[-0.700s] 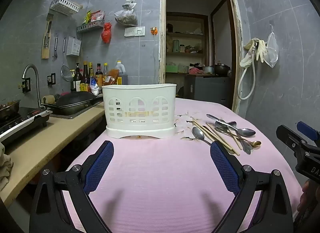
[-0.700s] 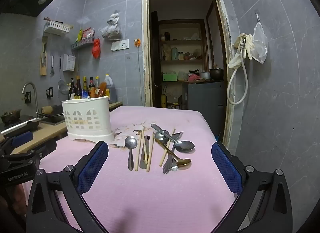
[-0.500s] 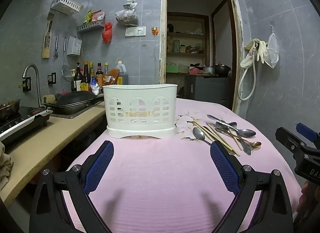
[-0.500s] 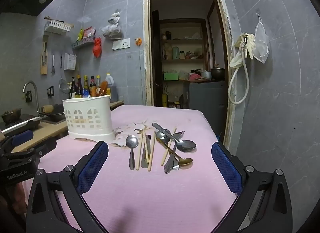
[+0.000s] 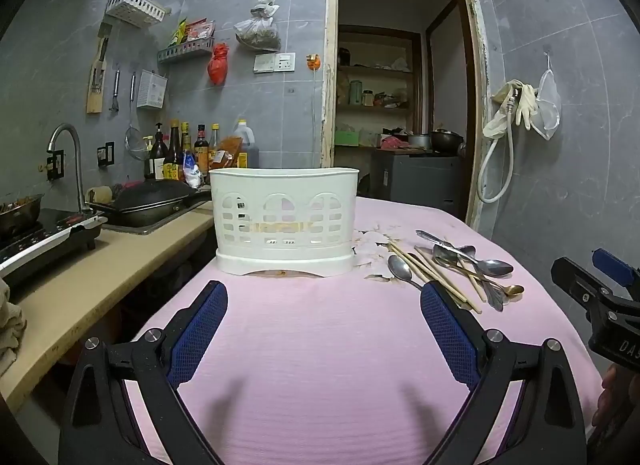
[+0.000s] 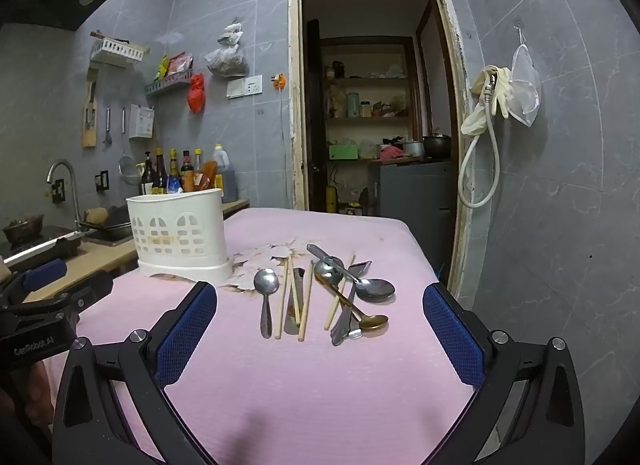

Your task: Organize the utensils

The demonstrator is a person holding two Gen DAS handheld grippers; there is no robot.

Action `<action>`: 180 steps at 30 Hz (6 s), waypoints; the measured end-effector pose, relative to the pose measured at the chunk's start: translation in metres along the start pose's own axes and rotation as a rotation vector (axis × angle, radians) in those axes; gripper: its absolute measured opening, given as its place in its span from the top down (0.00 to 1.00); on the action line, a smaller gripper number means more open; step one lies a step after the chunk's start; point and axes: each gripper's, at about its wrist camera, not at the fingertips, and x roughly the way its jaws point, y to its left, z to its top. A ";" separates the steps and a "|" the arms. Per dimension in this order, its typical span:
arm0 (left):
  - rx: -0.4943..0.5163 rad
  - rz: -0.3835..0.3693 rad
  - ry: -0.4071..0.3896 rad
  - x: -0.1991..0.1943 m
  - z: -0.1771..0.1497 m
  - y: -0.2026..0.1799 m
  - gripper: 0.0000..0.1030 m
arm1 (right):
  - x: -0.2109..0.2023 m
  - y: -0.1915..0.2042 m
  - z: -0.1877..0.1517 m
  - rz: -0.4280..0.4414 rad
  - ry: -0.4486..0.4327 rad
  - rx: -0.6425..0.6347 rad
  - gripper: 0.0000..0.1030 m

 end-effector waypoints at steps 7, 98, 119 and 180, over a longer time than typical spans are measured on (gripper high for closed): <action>-0.002 -0.001 0.000 0.000 0.000 0.000 0.08 | 0.000 0.001 -0.001 0.002 0.002 -0.003 0.00; 0.081 -0.183 0.197 0.100 0.063 -0.020 0.09 | 0.103 -0.043 0.068 0.144 0.151 -0.222 0.04; 0.015 -0.341 0.577 0.223 0.046 -0.034 0.75 | 0.244 -0.031 0.051 0.358 0.568 -0.326 0.67; -0.087 -0.107 0.007 0.117 0.154 0.038 1.00 | 0.167 0.014 0.151 0.390 -0.018 -0.193 0.90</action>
